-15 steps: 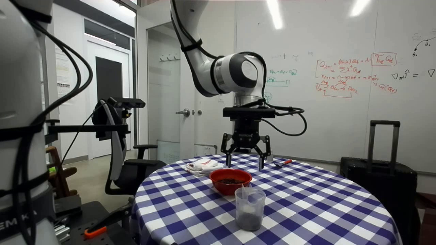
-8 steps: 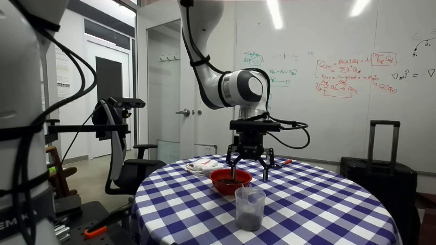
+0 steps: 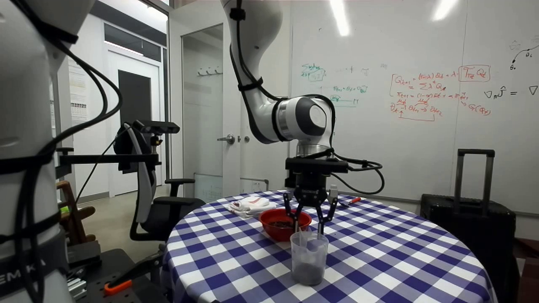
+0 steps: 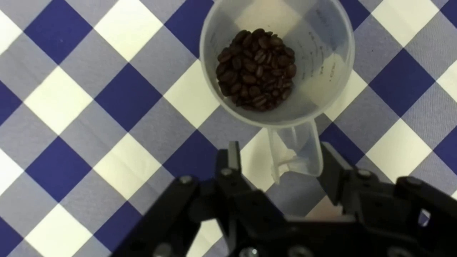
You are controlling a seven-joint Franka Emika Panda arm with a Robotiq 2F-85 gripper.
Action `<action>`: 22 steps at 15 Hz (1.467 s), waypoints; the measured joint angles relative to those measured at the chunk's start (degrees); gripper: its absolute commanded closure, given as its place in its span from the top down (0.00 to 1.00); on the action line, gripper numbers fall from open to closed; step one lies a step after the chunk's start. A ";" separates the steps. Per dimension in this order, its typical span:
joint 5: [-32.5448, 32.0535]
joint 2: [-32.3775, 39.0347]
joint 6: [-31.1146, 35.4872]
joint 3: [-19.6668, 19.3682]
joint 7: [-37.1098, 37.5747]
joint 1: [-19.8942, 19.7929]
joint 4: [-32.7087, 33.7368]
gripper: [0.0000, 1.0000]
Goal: Pour the contents in the jug into the red bowl
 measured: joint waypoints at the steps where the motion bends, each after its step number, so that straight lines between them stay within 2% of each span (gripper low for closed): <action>1: -0.30 0.13 0.00 0.00 0.08 -0.03 0.08 0.18; 3: -0.84 0.29 0.00 0.01 0.20 -0.03 0.33 0.05; 8: -1.77 -0.20 -0.09 1.23 -0.74 -0.03 1.11 0.07; 12: -1.78 -3.40 -1.21 4.30 -6.26 -0.03 2.08 0.07; 15: -2.78 -6.80 -3.45 5.11 -9.26 0.60 3.59 0.07; 19: -1.59 -10.47 -7.35 5.61 -17.35 0.51 5.92 0.07; 22: 5.21 -12.49 -10.19 7.20 -27.63 0.46 6.76 0.07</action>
